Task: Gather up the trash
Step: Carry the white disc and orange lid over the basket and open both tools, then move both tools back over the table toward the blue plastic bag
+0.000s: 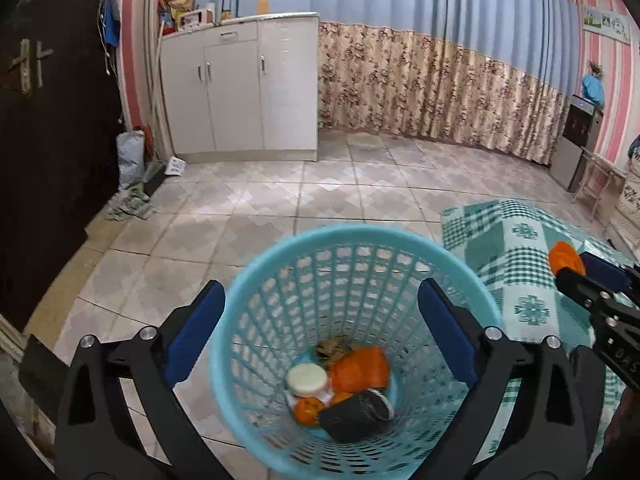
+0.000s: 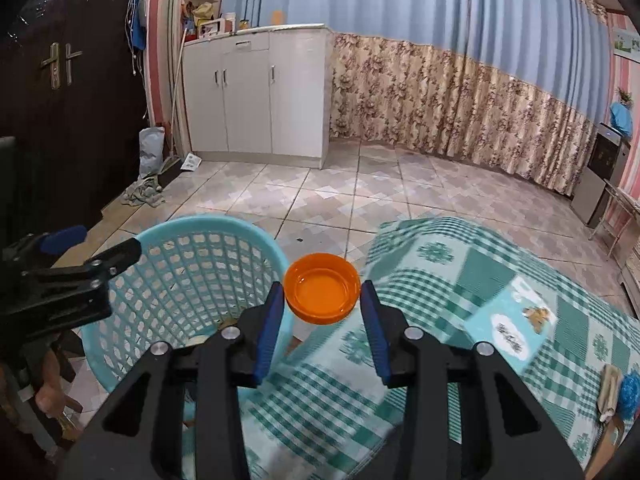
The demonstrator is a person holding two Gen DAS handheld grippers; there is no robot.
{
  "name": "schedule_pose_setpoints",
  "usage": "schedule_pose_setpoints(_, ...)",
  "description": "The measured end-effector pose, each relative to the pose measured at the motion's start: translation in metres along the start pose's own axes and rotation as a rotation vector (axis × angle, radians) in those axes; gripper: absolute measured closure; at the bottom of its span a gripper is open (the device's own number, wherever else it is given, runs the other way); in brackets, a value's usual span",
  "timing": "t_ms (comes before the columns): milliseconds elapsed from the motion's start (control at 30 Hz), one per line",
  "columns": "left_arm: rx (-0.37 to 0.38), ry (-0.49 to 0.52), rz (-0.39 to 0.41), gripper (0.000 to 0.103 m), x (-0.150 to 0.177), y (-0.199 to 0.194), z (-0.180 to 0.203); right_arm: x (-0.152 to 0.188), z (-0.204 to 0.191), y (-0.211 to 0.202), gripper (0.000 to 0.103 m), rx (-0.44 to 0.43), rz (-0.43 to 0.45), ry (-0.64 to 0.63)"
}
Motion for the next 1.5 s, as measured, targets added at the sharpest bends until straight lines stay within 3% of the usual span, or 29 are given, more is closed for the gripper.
schedule_pose_setpoints(333,-0.079,-0.028,-0.014,0.007,-0.003,-0.001,-0.035,0.0,-0.041,0.041,0.061,-0.11,-0.083,0.017)
schedule_pose_setpoints(433,-0.091,-0.046,-0.022,0.007,-0.003,-0.001,-0.042,0.0,-0.043,0.039,0.029,-0.123,-0.068,0.024)
schedule_pose_setpoints(633,-0.092,-0.04,-0.002,0.007,-0.013,-0.013,-0.031,0.005,-0.024,0.016,0.013,-0.078,-0.035,0.003)
schedule_pose_setpoints(700,-0.08,-0.036,0.008,0.007,-0.018,-0.018,-0.022,0.007,-0.008,0.0,0.012,-0.058,-0.015,0.009)
schedule_pose_setpoints(900,-0.013,-0.01,0.035,0.006,-0.026,-0.038,0.033,0.016,0.064,-0.061,0.011,0.047,0.036,0.033)
schedule_pose_setpoints(1067,0.094,-0.007,0.02,0.006,-0.02,-0.055,0.099,0.036,0.139,-0.112,0.011,0.146,0.04,0.114)
schedule_pose_setpoints(1333,0.234,-0.004,0.004,0.006,0.005,-0.083,0.203,0.093,0.285,-0.183,0.011,0.454,0.017,0.197)
schedule_pose_setpoints(1500,0.302,0.068,-0.009,0.005,0.026,-0.098,0.263,0.123,0.352,-0.202,0.011,0.565,0.007,0.28)
Point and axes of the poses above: each gripper's, at about its wrist camera, not at the fingertips, and y roughly the way its jaws point, z to its right, x to its underside, the point moved 6 cm from there along y, roughly the way its jaws point, and after that the axes turned 11 degrees about z, right-handed, at the moved point
